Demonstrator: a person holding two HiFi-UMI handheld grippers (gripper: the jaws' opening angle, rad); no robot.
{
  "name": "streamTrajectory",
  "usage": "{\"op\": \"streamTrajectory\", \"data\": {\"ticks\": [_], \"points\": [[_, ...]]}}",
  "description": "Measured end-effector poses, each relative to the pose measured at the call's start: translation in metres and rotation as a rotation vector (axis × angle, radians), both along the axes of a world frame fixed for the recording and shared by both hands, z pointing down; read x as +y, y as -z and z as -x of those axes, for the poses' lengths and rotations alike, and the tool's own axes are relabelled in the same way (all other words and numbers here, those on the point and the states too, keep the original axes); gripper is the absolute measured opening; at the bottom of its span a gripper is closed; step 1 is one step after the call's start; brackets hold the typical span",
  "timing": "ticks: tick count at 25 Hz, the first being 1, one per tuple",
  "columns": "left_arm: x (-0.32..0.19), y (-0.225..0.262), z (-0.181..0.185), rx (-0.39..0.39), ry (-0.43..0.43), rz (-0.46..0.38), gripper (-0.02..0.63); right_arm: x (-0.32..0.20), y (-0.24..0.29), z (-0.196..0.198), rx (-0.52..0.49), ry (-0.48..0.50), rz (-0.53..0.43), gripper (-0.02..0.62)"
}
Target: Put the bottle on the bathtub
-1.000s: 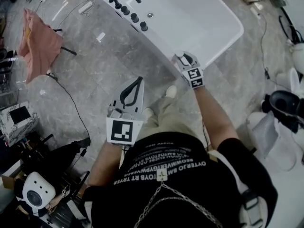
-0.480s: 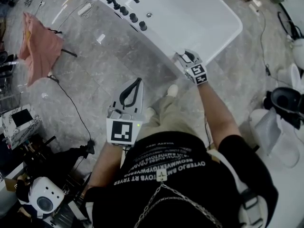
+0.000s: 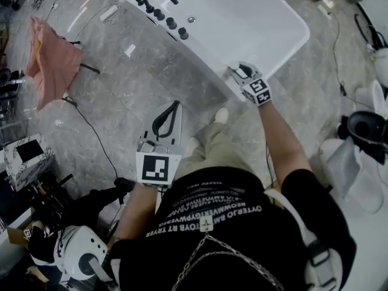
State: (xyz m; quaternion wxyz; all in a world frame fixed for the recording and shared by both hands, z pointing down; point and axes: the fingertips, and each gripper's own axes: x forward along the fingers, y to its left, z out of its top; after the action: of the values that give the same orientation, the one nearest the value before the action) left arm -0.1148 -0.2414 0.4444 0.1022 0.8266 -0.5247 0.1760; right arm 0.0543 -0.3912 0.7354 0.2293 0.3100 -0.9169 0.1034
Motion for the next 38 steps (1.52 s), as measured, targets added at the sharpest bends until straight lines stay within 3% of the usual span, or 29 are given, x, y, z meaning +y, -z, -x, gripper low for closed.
{"op": "streamTrajectory", "data": {"ticks": [18, 19, 20, 26, 31, 35, 38], "points": [[0.011, -0.002, -0.008, -0.007, -0.012, -0.001, 0.003, 0.007, -0.004, -0.001, 0.024, -0.014, 0.036, 0.123], [0.011, -0.002, -0.009, -0.008, -0.014, -0.002, 0.003, 0.008, -0.007, 0.0, 0.016, -0.007, 0.047, 0.128], [0.012, -0.002, -0.009, -0.009, -0.015, 0.0, 0.003, 0.008, -0.009, 0.002, 0.001, 0.002, 0.062, 0.235], [0.012, 0.002, -0.008, -0.01, -0.02, 0.002, 0.003, 0.011, -0.005, 0.005, 0.003, -0.003, 0.08, 0.241], [0.017, 0.0, -0.007, -0.051, -0.041, 0.003, 0.003, 0.011, -0.007, 0.002, -0.05, -0.034, 0.168, 0.241], [0.019, 0.003, -0.008, -0.021, -0.029, -0.005, 0.003, 0.005, -0.002, -0.006, -0.115, -0.096, 0.262, 0.241], [0.019, 0.002, -0.006, -0.049, -0.042, -0.003, 0.003, -0.001, 0.006, -0.013, -0.143, -0.138, 0.296, 0.241]]}}
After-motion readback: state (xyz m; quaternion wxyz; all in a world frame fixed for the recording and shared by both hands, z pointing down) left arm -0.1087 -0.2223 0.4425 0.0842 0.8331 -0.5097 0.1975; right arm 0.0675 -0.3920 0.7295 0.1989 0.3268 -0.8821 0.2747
